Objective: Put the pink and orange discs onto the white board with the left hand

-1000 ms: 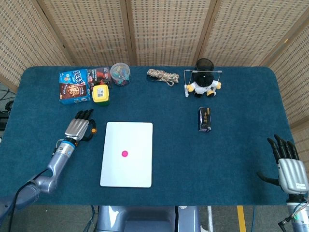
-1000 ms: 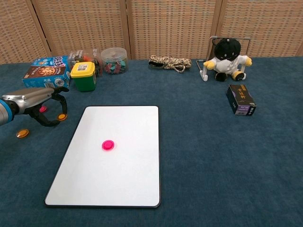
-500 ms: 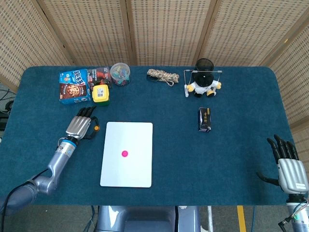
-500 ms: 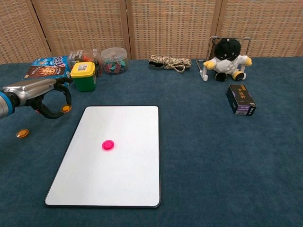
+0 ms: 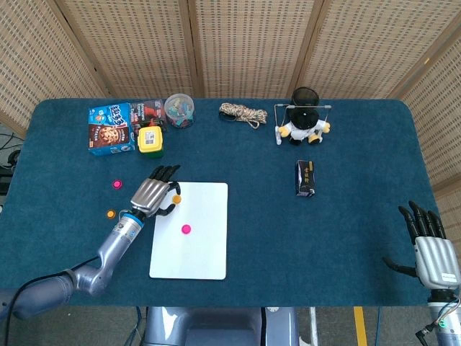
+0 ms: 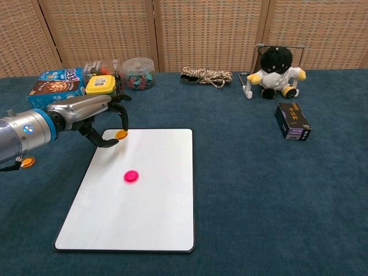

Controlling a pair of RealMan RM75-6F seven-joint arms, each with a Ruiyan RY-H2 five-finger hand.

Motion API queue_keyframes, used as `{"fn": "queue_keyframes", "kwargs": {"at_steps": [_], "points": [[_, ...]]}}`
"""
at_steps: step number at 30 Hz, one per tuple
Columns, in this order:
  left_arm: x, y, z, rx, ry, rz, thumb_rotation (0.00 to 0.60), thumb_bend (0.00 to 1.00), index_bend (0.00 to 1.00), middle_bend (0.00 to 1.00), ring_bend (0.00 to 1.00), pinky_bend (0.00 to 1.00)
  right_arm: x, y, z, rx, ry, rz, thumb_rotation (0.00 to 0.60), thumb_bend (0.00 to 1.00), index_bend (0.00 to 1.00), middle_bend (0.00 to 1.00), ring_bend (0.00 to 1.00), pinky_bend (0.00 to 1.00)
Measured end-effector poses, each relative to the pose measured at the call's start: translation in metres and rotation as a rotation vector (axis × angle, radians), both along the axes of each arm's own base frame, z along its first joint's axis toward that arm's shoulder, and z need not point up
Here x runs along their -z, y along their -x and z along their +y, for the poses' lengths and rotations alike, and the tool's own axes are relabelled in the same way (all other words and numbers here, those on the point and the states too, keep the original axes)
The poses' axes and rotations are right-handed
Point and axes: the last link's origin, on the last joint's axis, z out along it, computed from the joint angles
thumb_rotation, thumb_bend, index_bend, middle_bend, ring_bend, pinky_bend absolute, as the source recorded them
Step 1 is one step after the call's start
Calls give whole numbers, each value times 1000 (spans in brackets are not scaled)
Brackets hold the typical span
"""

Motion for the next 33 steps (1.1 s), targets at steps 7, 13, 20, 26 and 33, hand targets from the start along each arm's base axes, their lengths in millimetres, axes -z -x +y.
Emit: {"fn": "queue_keyframes", "kwargs": {"at_steps": [7, 13, 20, 26, 33], "points": [[5, -8, -2, 3, -21, -7, 600, 322, 125, 0, 0, 0, -1, 1, 0, 3, -1, -2, 600, 1, 0, 0, 0, 0], [-13, 7, -2, -12, -48, -10, 600, 321, 125, 0, 0, 0, 0, 1, 1, 1, -1, 0, 600, 1, 0, 0, 0, 0], [-43, 59, -16, -71, -72, 31, 600, 333, 202, 0, 0, 0, 0, 0, 1, 1, -2, 5, 600, 1, 0, 0, 0, 0], [-62, 112, -39, -109, -73, 102, 600, 337, 306, 0, 0, 0, 1, -1, 2, 1, -5, 11, 600, 1, 0, 0, 0, 0], [-78, 143, -52, -100, -105, 123, 600, 342, 347, 0, 0, 0, 1, -1, 2, 2, -5, 11, 600, 1, 0, 0, 0, 0]]}}
